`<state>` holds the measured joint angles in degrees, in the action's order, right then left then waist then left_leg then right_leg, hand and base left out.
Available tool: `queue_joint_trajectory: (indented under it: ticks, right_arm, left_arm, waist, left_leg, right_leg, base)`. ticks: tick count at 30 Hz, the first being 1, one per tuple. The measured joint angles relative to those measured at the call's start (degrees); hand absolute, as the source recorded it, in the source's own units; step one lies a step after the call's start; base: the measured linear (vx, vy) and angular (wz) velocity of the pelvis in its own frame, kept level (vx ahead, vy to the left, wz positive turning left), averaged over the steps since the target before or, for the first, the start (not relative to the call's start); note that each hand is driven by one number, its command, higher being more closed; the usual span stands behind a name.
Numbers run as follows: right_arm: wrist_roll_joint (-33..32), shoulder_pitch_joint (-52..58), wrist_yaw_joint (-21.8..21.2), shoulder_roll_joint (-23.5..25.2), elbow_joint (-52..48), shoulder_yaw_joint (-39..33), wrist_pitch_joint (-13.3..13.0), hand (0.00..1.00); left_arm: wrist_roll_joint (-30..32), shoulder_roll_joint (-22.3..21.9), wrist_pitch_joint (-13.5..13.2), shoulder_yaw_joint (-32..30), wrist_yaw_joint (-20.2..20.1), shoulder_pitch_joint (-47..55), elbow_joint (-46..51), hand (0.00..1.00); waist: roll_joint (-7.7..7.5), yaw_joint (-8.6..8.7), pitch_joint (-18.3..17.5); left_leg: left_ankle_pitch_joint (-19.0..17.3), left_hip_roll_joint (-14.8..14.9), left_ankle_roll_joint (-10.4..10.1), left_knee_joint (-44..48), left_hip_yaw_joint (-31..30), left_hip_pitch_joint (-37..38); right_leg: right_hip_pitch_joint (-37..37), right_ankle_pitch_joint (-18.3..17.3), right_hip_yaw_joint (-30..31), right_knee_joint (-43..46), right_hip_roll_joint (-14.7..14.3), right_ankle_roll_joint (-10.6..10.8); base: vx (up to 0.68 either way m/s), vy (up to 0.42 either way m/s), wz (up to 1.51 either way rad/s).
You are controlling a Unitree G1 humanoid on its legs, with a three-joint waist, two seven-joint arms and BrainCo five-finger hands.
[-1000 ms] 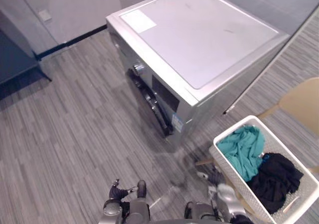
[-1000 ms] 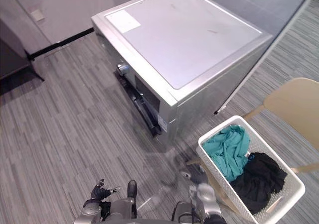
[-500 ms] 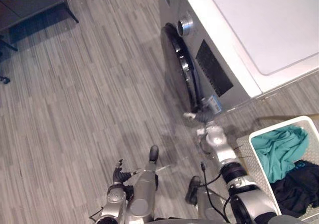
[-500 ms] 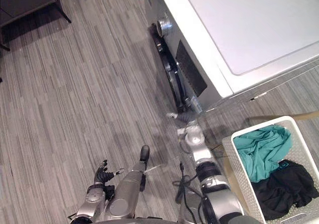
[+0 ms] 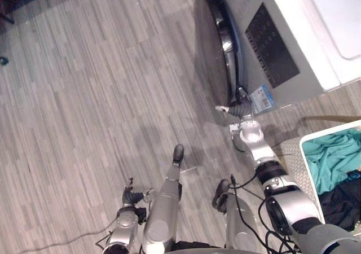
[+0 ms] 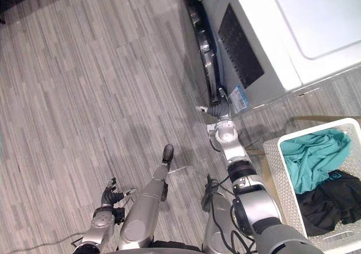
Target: Pick up the laundry basket with both hands and put the clothes into the washing machine.
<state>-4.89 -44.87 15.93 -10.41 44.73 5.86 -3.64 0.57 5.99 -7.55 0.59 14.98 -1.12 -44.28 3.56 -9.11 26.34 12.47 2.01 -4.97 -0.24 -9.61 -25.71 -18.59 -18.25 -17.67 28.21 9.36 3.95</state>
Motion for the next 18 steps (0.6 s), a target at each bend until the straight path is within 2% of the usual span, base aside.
queue_joint_trajectory:
  ticks: [4,7,10,11,13,15,18]
  right_arm:
    - [-2.76,-1.14,0.74,1.18,0.06,1.24,0.23,0.00]
    - [-5.60,-4.17,1.40,6.43,-0.13,4.93,0.56,0.00]
    - [-8.03,-10.92,1.72,11.42,-3.25,9.20,0.49,0.00]
    - [-8.65,-14.75,1.16,12.38,-4.43,10.47,-0.41,0.00]
    - [-8.65,-18.65,0.04,13.18,-7.03,13.16,-1.36,0.00]
    - [-8.64,-24.15,-0.66,14.15,-8.73,13.84,-3.54,0.00]
    - [-8.79,-26.44,-0.99,11.44,-10.26,13.00,-4.50,0.00]
  left_arm:
    - [-0.25,-0.04,-0.30,1.15,0.13,-0.74,1.00,0.00]
    - [-0.53,-0.65,-0.23,1.51,0.20,-2.15,1.64,0.00]
    - [-0.54,-2.80,-0.24,1.56,0.29,-3.40,3.86,0.00]
    - [-0.55,-3.73,-0.27,1.57,0.42,-3.91,4.56,0.00]
    - [-0.55,-3.90,-0.23,1.59,0.54,-4.37,4.56,0.00]
    - [-0.57,-4.34,-0.29,1.65,0.67,-4.65,5.75,0.00]
    - [-1.18,-4.83,-0.67,3.01,1.26,-5.01,7.48,0.00]
  waist:
    - [0.09,-1.38,0.01]
    - [0.46,-1.77,0.14]
    - [1.43,-4.58,0.54]
    - [1.88,-6.05,0.75]
    - [1.93,-7.32,0.77]
    - [1.93,-7.46,0.77]
    - [1.89,-7.43,0.75]
  left_leg:
    - [0.19,0.03,-0.41,0.31,-1.77,-1.42]
    - [0.19,0.08,-1.65,0.32,-4.25,-2.80]
    - [-0.25,-0.02,-2.36,0.47,-5.71,-3.79]
    - [-0.21,-0.17,-2.33,0.49,-6.39,-4.13]
    - [0.49,-0.92,-3.06,0.93,-7.54,-4.72]
    - [0.55,-1.74,-3.03,1.33,-8.38,-4.82]
    - [0.54,-2.91,-2.99,2.70,-8.82,-4.79]
  right_leg:
    - [-0.78,-1.08,-1.48,0.73,-0.23,-0.26]
    - [-1.32,-2.67,-3.95,2.16,-0.18,-0.95]
    - [-1.70,-4.48,-6.15,3.81,0.34,-1.61]
    - [-1.59,-5.51,-7.53,4.76,0.86,-1.64]
    - [-1.45,-5.87,-8.79,5.18,1.06,-1.61]
    - [0.19,-6.72,-10.82,5.18,1.71,-1.26]
    - [2.33,-6.74,-12.08,4.11,1.71,-1.24]
  base:
    - [0.01,-0.070,0.19]
    - [-0.02,-0.101,0.36]
    - [0.01,-0.108,0.42]
    - [0.04,-0.119,0.46]
    - [0.10,-0.140,0.49]
    - [0.16,-0.122,0.70]
    - [0.10,-0.046,0.49]
